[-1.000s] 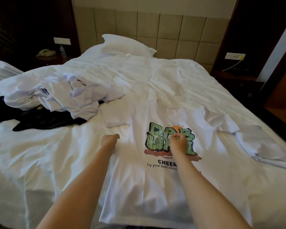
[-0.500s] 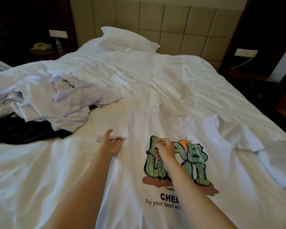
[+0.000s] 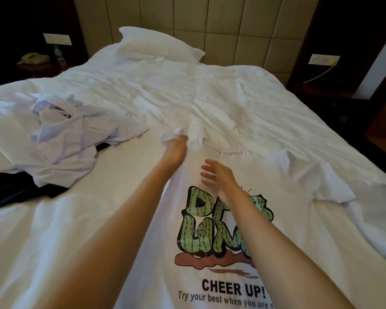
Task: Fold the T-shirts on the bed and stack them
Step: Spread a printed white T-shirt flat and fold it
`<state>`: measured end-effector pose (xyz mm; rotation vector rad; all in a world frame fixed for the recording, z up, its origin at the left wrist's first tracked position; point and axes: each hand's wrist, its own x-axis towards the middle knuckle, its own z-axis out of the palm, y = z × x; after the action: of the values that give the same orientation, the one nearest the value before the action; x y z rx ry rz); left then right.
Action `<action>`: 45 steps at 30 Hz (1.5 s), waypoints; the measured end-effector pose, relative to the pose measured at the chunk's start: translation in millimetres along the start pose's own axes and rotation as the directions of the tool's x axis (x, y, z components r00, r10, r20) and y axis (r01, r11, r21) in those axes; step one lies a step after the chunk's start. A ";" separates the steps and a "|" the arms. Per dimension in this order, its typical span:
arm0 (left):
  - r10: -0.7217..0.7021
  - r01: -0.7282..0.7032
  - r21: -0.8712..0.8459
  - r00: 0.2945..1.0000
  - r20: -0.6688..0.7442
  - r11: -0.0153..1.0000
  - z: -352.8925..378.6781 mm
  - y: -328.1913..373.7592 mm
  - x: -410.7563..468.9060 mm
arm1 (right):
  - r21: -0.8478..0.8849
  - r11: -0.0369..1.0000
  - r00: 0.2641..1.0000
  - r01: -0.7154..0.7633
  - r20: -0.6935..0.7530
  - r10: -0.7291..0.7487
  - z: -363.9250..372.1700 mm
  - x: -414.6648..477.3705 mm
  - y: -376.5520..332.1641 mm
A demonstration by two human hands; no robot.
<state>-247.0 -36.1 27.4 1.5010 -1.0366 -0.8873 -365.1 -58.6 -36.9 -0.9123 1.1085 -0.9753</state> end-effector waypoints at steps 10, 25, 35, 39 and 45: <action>0.031 -0.213 0.363 0.894 0.447 0.907 144.7 -9.7 -3.8 | 0.316 0.944 0.995 -0.096 0.048 0.086 -86.0 23.5 -65.2; -0.008 -0.476 0.547 0.749 0.663 0.688 290.4 -37.7 -4.6 | -0.215 0.939 0.924 -0.270 -0.333 0.189 -223.7 39.2 -97.5; 0.038 -0.387 0.300 0.664 0.747 0.872 264.0 -13.3 6.0 | -0.436 0.867 0.874 -0.243 -0.485 0.001 -254.9 43.7 -65.1; 0.091 -0.516 0.627 0.809 0.581 0.583 237.8 -25.8 60.0 | -0.564 0.801 0.861 -0.199 -0.491 -0.131 -258.0 46.1 -63.4; -0.169 -0.546 0.796 0.786 0.595 0.261 209.6 -37.6 95.1 | -0.588 0.759 0.801 -0.280 -0.579 -0.153 -277.4 50.4 -59.9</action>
<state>-402.2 -194.4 -45.3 1.9973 -2.5600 -0.4481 -637.1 -152.8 -51.7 -1.1326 2.1170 -0.8330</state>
